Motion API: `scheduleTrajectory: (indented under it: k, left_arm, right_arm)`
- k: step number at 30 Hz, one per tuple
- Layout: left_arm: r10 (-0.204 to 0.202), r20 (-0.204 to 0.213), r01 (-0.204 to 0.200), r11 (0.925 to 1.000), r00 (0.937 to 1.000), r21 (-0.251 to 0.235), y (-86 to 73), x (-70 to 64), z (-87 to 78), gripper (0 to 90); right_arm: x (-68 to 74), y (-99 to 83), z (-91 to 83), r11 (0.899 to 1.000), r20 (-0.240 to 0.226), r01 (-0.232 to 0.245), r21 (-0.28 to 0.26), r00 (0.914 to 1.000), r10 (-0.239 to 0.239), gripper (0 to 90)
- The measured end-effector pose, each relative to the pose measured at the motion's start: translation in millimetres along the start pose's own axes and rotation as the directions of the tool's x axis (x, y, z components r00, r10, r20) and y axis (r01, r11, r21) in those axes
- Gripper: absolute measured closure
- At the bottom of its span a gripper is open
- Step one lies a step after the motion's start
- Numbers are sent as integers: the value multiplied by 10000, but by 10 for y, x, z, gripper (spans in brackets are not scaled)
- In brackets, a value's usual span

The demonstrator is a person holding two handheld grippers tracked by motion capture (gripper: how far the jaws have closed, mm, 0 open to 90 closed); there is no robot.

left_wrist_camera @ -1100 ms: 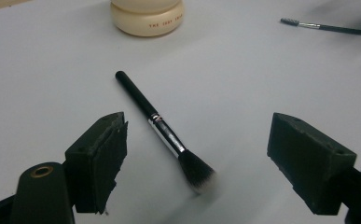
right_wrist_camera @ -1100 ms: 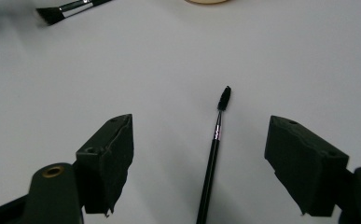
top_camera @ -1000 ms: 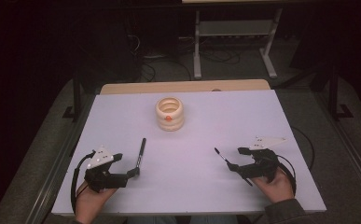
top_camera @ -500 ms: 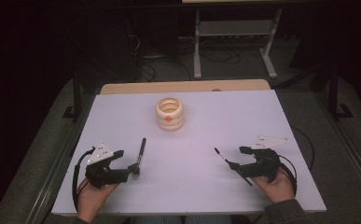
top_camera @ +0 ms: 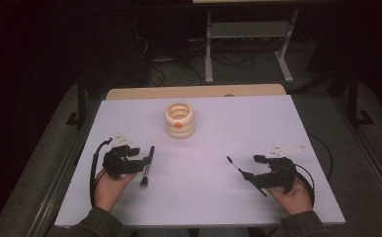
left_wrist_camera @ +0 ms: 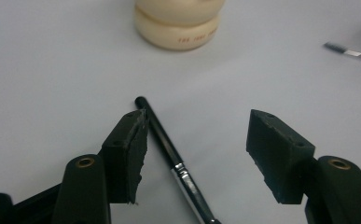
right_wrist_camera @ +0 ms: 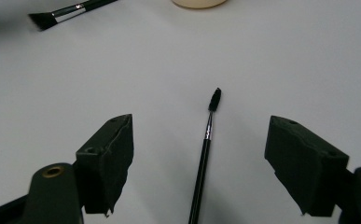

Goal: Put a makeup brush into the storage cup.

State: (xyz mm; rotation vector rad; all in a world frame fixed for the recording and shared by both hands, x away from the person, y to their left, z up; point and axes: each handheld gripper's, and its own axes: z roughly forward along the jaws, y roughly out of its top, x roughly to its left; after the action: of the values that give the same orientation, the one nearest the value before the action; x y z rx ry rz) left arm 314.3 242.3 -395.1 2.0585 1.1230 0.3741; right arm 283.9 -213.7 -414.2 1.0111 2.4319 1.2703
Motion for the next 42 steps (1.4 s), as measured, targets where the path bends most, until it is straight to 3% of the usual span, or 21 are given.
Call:
scheduleTrajectory:
  k: [5,10,12,15,18,30,35,42]
  left_arm:
    - [-242,-191,254,9975,9995,655,36,37,127,422]
    - [-415,-550,483,9905,9976,1286,77,96,221,468]
    - [-778,-636,865,9852,9949,1476,79,99,267,505]
    - [-888,-892,1040,9775,9920,1836,80,102,327,524]
    - [-1436,-993,1599,9699,9846,1836,84,89,366,538]
    - [-1064,-972,1258,9666,9896,2232,86,56,411,577]
    - [-1069,-1069,1304,9605,9885,2458,79,61,438,594]
    - [-1277,-1441,1619,9522,9813,2591,63,31,480,633]
  right_arm:
    - [8,4,4,10000,5,90,16,10000,-90,229]
    - [16,2,15,10000,-21,35,74,10000,-35,229]
    - [9,6,22,9999,-28,73,93,10000,-73,229]
    - [15,8,24,9999,-29,48,125,10000,-48,229]
    - [19,8,26,9998,-46,87,157,10000,-86,229]
    - [28,10,25,9999,-79,100,128,9999,-99,229]
    - [28,11,36,9998,-107,125,162,9999,-123,229]
    - [33,12,36,9998,-118,162,147,9998,-160,229]
